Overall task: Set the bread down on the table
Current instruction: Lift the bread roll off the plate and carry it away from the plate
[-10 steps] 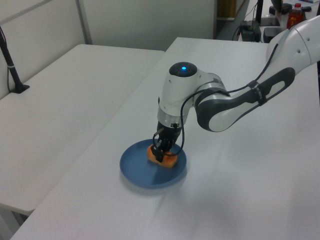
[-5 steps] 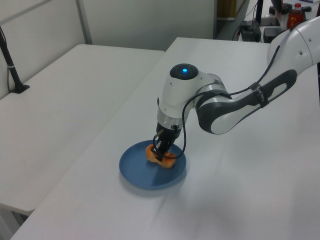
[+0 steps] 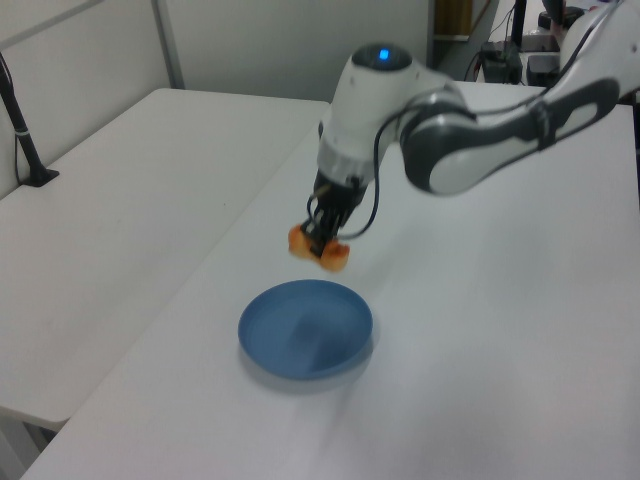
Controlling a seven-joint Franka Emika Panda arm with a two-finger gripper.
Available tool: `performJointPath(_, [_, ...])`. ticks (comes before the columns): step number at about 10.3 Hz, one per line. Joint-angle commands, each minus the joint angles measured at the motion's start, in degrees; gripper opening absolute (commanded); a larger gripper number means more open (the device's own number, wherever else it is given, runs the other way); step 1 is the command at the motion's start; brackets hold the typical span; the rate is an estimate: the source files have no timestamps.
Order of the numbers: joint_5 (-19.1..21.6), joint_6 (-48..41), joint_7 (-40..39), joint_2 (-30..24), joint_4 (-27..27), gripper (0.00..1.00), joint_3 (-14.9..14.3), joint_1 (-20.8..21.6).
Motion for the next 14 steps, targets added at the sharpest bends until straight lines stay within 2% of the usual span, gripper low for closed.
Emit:
performJointPath(1, [4.3,-3.2,-11.7,-18.1,-15.4,0.00,0.0,-6.0])
performJointPath(5, [7.4,-3.7,-22.6,-33.6,-29.4,0.00,0.0,-16.1])
performJointPath(6, [10.0,-5.3,-27.8,-35.6,-31.3,0.00,-0.1,-18.7])
performJointPath(8, [13.5,-11.0,-38.0,-36.6,-31.6,0.00,-0.1,-24.5])
performJointPath(9, [13.7,-11.6,-41.0,-36.6,-32.0,0.00,-0.1,-26.4])
performJointPath(12, [13.6,-10.5,-49.0,-35.4,-37.4,0.00,-0.3,-29.6])
performJointPath(14, [13.2,-5.1,-50.4,-35.4,-42.9,0.00,-0.2,-30.8])
